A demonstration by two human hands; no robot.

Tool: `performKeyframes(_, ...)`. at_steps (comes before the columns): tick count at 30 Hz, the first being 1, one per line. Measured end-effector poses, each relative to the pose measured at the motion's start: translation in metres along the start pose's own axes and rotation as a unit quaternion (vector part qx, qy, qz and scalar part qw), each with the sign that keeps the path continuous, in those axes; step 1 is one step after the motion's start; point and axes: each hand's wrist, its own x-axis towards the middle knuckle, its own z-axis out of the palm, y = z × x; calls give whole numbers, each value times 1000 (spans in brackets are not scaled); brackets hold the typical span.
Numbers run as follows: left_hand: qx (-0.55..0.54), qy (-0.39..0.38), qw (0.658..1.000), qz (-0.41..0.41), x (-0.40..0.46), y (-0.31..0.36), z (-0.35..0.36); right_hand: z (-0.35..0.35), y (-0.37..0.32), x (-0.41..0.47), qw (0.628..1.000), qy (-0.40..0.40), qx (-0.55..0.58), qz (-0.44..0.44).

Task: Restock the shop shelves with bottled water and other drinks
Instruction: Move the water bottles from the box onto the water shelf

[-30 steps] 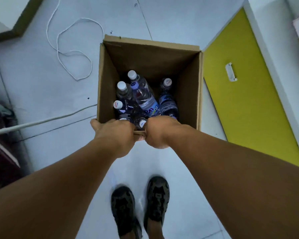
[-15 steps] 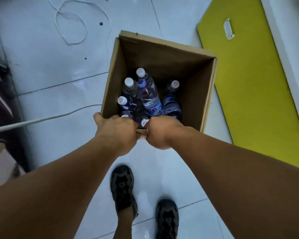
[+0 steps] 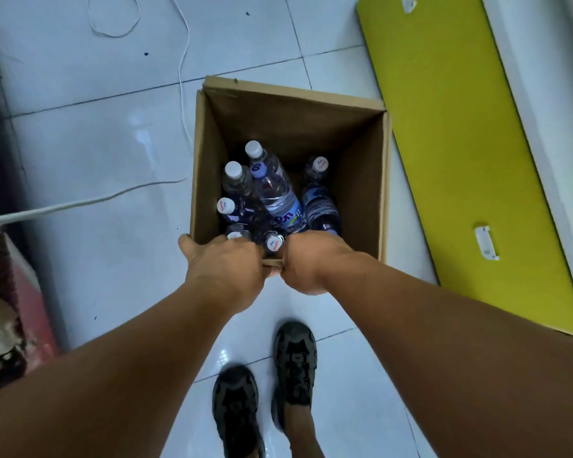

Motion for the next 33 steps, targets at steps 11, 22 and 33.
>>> performKeyframes(11,35,34,999,17,-103,36,97,134,1,-72,1000,-5,21,17)
performKeyframes(22,-49,1,998,-48,-206,114,182,227,28,-171,1000,-17,-10,-1)
performKeyframes(33,9,12,1000,26,-283,164,251,337,52,-241,998,-23,40,42)
